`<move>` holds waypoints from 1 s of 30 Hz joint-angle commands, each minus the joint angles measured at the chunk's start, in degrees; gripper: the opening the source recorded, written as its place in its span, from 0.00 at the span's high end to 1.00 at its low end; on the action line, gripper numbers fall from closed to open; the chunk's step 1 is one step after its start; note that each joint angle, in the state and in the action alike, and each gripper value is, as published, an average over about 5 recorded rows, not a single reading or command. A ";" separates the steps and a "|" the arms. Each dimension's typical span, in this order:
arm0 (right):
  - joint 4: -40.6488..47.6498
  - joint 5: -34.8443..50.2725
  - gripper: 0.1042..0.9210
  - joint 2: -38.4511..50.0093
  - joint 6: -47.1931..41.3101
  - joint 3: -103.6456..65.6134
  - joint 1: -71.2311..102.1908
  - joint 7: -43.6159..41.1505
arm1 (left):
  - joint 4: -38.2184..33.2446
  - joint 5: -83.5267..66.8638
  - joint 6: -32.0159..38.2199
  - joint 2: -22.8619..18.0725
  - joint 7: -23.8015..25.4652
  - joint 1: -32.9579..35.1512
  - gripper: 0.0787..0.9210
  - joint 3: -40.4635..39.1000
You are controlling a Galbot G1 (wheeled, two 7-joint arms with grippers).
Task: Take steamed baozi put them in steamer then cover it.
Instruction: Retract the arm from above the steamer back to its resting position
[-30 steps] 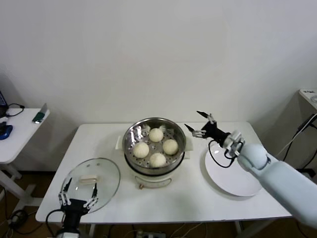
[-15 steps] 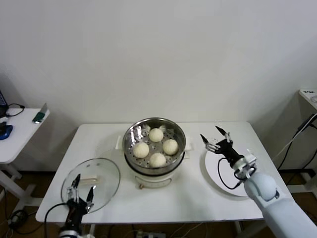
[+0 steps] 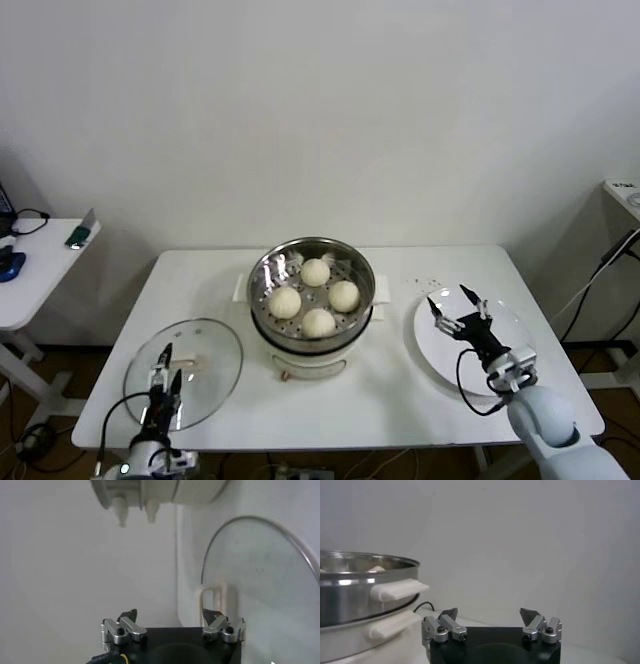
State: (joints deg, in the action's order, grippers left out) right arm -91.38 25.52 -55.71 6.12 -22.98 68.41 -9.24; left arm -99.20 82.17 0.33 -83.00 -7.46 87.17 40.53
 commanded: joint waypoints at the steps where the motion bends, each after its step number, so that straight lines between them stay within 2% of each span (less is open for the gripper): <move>1: -0.30 -1.43 0.12 -1.48 -0.48 -2.86 3.08 0.11 | 9.25 3.06 -0.21 0.54 -2.32 -7.52 0.12 0.19; 19: 1.22 -4.22 0.12 -2.61 0.70 -4.05 3.64 -0.65 | 12.63 0.84 -0.46 1.37 -3.59 -11.96 0.14 -0.19; 30: 2.51 -4.89 0.12 -3.75 1.00 -4.24 3.02 -0.97 | 13.09 -0.88 0.42 0.97 -3.68 -11.39 0.50 -0.34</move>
State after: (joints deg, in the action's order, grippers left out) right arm -89.23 21.11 -59.13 7.07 -26.97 71.34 -10.13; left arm -86.90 82.48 0.45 -82.03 -10.89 76.61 40.21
